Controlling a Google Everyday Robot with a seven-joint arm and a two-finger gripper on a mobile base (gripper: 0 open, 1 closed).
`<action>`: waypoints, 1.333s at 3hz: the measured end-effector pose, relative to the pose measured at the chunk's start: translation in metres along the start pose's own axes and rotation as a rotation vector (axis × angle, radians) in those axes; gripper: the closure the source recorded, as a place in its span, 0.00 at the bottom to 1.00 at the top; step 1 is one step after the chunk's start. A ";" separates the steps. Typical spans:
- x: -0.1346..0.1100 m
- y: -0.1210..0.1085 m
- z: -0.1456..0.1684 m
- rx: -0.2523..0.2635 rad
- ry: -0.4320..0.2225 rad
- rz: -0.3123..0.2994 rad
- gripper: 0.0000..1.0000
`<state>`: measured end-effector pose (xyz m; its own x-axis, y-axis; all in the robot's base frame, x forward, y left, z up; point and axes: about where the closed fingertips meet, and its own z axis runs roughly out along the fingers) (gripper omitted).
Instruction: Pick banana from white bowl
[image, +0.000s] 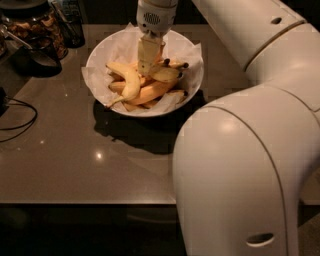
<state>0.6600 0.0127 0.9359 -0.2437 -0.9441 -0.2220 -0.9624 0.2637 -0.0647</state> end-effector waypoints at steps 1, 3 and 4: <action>-0.001 -0.002 0.005 -0.009 0.004 -0.002 0.42; 0.000 -0.003 0.010 -0.008 0.001 -0.007 0.62; 0.000 -0.003 0.010 -0.008 0.001 -0.007 0.85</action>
Offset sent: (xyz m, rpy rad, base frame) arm -0.0223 -0.0177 -0.0075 -0.0669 0.1279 0.0226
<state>0.6641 0.0135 0.9266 -0.2373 -0.9461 -0.2205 -0.9650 0.2556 -0.0582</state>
